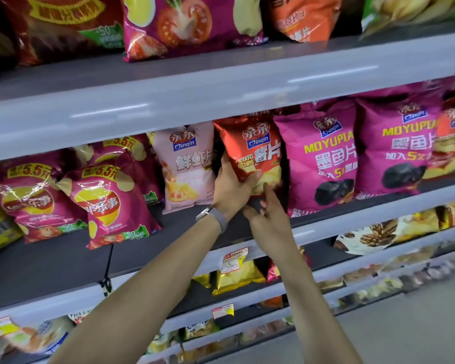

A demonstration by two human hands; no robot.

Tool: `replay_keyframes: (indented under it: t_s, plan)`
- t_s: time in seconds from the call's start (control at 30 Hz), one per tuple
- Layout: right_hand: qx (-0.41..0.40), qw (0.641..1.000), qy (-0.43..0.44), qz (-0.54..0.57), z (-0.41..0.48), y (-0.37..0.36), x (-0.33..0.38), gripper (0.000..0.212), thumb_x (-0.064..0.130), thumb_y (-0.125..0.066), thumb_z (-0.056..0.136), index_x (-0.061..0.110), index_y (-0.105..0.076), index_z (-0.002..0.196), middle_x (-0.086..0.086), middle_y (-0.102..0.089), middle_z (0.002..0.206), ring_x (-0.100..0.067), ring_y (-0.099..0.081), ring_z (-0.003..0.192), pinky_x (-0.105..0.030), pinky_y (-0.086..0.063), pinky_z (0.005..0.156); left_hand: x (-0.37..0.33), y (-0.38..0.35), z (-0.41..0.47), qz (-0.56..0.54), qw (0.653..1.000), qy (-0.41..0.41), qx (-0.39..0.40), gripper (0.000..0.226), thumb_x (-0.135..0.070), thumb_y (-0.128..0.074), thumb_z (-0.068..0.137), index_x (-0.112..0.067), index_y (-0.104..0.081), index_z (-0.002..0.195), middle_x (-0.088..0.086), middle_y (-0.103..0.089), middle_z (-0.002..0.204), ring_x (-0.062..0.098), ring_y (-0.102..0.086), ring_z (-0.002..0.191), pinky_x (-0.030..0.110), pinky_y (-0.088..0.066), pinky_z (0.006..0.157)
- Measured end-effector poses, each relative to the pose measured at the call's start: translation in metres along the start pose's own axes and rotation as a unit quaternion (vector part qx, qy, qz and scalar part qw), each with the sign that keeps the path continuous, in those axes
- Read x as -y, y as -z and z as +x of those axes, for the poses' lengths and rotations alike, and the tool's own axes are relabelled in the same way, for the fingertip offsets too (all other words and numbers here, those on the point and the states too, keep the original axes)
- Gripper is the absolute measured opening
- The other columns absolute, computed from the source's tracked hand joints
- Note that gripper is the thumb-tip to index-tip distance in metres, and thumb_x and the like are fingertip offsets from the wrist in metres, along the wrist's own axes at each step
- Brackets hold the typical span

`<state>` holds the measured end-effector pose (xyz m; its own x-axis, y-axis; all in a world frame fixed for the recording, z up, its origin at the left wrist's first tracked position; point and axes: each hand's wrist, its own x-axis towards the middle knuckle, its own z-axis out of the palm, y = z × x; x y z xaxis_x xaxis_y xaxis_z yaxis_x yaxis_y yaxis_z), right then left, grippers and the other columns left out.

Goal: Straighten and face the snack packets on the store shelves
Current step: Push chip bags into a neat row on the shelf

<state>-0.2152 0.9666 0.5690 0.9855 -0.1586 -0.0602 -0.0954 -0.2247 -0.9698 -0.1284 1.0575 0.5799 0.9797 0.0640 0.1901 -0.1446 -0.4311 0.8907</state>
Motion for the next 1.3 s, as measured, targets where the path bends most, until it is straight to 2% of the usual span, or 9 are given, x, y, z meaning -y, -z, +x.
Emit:
replay_keyframes:
  t_s: [0.13, 0.3, 0.6, 0.73, 0.83, 0.93, 1.1, 1.2, 1.3]
  plan:
    - [-0.028, 0.999, -0.012, 0.024, 0.009, -0.002, 0.003, 0.081, 0.038, -0.057, 0.08, 0.031, -0.036, 0.158, 0.004, -0.052, 0.153, -0.017, -0.048, 0.141, -0.046, -0.039, 0.119, 0.0, 0.006, -0.006, -0.01, 1.0, -0.012, 0.011, 0.085, -0.02, -0.075, 0.095, -0.021, -0.025, 0.163, 0.001, -0.063, 0.143, 0.018, -0.062, 0.129, 0.028, -0.045, 0.11]
    - [-0.037, 0.999, -0.008, 0.022, 0.017, -0.004, 0.012, 0.08, 0.035, -0.048, 0.078, 0.033, -0.033, 0.157, 0.002, -0.052, 0.152, -0.021, -0.049, 0.14, -0.048, -0.04, 0.117, 0.002, 0.0, -0.001, -0.1, 0.993, 0.039, 0.038, 0.086, -0.027, -0.075, 0.085, -0.032, -0.031, 0.159, -0.009, -0.071, 0.131, 0.014, -0.069, 0.121, 0.046, -0.053, 0.11]
    - [-0.067, 0.997, -0.033, -0.018, 0.037, -0.002, 0.019, 0.08, 0.033, -0.048, 0.08, 0.033, -0.034, 0.159, -0.005, -0.051, 0.152, -0.028, -0.048, 0.14, -0.047, -0.038, 0.118, 0.016, -0.006, 0.024, -0.192, 0.973, 0.062, 0.109, 0.108, -0.028, -0.082, 0.072, -0.032, -0.025, 0.163, -0.013, -0.068, 0.132, 0.013, -0.066, 0.126, 0.049, -0.05, 0.113]
    - [-0.07, 0.997, -0.029, -0.032, 0.03, -0.004, 0.016, 0.075, 0.04, -0.053, 0.081, 0.03, -0.04, 0.155, -0.001, -0.056, 0.149, -0.022, -0.051, 0.139, -0.046, -0.039, 0.118, 0.009, 0.011, 0.007, -0.116, 0.984, 0.05, 0.128, 0.089, -0.019, -0.082, 0.088, -0.021, -0.032, 0.162, -0.031, -0.058, 0.116, -0.006, -0.061, 0.11, 0.034, -0.047, 0.114]
    - [-0.052, 0.994, -0.012, -0.092, 0.019, 0.002, 0.02, 0.059, 0.029, -0.059, 0.094, 0.028, -0.046, 0.152, 0.004, -0.059, 0.144, -0.018, -0.054, 0.135, -0.03, -0.04, 0.11, 0.009, 0.027, -0.016, -0.035, 0.989, 0.002, 0.141, 0.065, -0.028, -0.072, 0.095, -0.019, -0.047, 0.154, -0.01, -0.066, 0.135, 0.011, -0.065, 0.122, 0.035, -0.05, 0.112]
    - [-0.029, 0.987, 0.015, -0.157, 0.004, 0.009, 0.017, 0.052, 0.029, -0.058, 0.096, 0.026, -0.053, 0.148, 0.007, -0.063, 0.139, -0.015, -0.055, 0.132, -0.022, -0.039, 0.099, 0.009, 0.046, -0.037, 0.043, 0.984, -0.051, 0.163, 0.051, -0.018, -0.063, 0.097, -0.018, -0.056, 0.147, 0.001, -0.068, 0.136, 0.017, -0.066, 0.12, 0.033, -0.053, 0.105]
    - [-0.067, 0.952, 0.047, -0.294, -0.032, 0.028, 0.005, 0.04, 0.034, -0.062, 0.099, 0.021, -0.063, 0.138, 0.001, -0.07, 0.132, -0.02, -0.065, 0.107, -0.025, -0.043, 0.086, 0.009, 0.069, -0.058, 0.175, 0.956, -0.075, 0.224, 0.045, -0.033, -0.061, 0.099, -0.032, -0.057, 0.143, -0.003, -0.065, 0.14, 0.022, -0.062, 0.125, 0.036, -0.048, 0.108]
    - [-0.109, 0.931, 0.045, -0.347, -0.052, 0.045, 0.001, 0.032, 0.039, -0.058, 0.099, 0.028, -0.067, 0.128, 0.01, -0.073, 0.104, -0.02, -0.066, 0.087, -0.039, -0.056, 0.084, 0.002, 0.077, -0.069, 0.209, 0.944, -0.081, 0.241, 0.043, -0.043, -0.058, 0.099, -0.039, -0.056, 0.142, -0.011, -0.061, 0.144, 0.023, -0.06, 0.128, 0.044, -0.049, 0.109]
    - [-0.146, 0.909, 0.021, -0.389, -0.065, 0.067, -0.001, 0.033, 0.038, -0.058, 0.1, 0.027, -0.067, 0.13, 0.004, -0.073, 0.111, -0.024, -0.066, 0.105, -0.044, -0.057, 0.087, -0.009, 0.075, -0.078, 0.228, 0.939, -0.095, 0.24, 0.041, -0.046, -0.056, 0.099, -0.04, -0.056, 0.139, -0.014, -0.061, 0.143, 0.024, -0.061, 0.127, 0.047, -0.051, 0.104]
